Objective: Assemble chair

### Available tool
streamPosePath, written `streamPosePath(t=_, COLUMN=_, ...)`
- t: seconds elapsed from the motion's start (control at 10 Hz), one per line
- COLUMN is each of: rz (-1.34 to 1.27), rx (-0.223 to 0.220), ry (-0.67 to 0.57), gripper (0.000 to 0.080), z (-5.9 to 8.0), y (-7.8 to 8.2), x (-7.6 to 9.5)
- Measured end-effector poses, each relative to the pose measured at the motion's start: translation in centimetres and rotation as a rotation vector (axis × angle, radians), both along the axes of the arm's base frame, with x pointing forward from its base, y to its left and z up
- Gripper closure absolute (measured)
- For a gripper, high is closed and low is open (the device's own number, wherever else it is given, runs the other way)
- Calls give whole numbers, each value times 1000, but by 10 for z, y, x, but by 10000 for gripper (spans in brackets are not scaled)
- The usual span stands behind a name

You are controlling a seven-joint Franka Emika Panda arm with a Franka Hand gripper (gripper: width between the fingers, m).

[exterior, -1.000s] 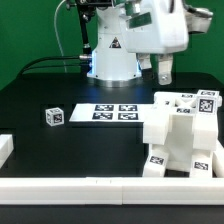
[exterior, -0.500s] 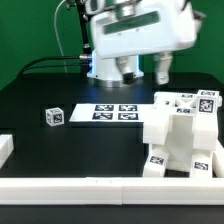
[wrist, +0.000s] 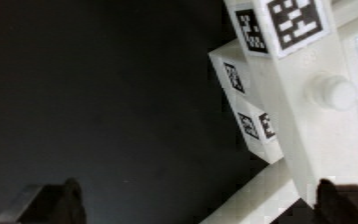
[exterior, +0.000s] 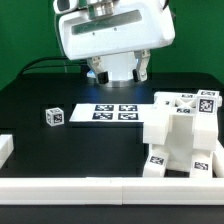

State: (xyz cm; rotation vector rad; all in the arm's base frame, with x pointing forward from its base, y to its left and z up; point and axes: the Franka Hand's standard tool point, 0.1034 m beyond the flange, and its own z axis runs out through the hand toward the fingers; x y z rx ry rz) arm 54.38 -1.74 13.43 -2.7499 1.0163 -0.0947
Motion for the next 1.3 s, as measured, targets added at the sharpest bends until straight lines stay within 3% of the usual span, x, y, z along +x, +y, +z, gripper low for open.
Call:
streamPosePath(t=0.1, rz=2, rx=2, ry=0, gripper=151, z=-1, y=-2, x=-1)
streamPosePath(t=0.3, rz=22, rx=65, ry=28, gripper=151, z=-13, y=-46, x=-21)
streamPosePath(t=0.4, rz=19, rx=79, ry=43, gripper=151, z=-16, y=-61, x=-29)
streamPosePath(t=0.5, rz=5, rx=91, ry=62, gripper=151, z=-21, y=-65, x=-40)
streamPosePath(t=0.9, rz=4, rx=88, ry=71, gripper=151, z=-25, y=-66, x=-43)
streamPosePath(t=1.0, rz=19, rx=87, ry=92, gripper=151, z=-35, y=-73, x=-57)
streamPosePath(t=1.1, rz=18, rx=79, ry=125, gripper=151, z=-45, y=-83, x=-74)
streamPosePath(t=1.2, rz=124, rx=-3, ry=170, gripper=151, z=-51, y=-90, x=-85)
streamPosePath(t=1.3, rz=143, rx=-66, ry=165, gripper=151, z=-53, y=-89, x=-84)
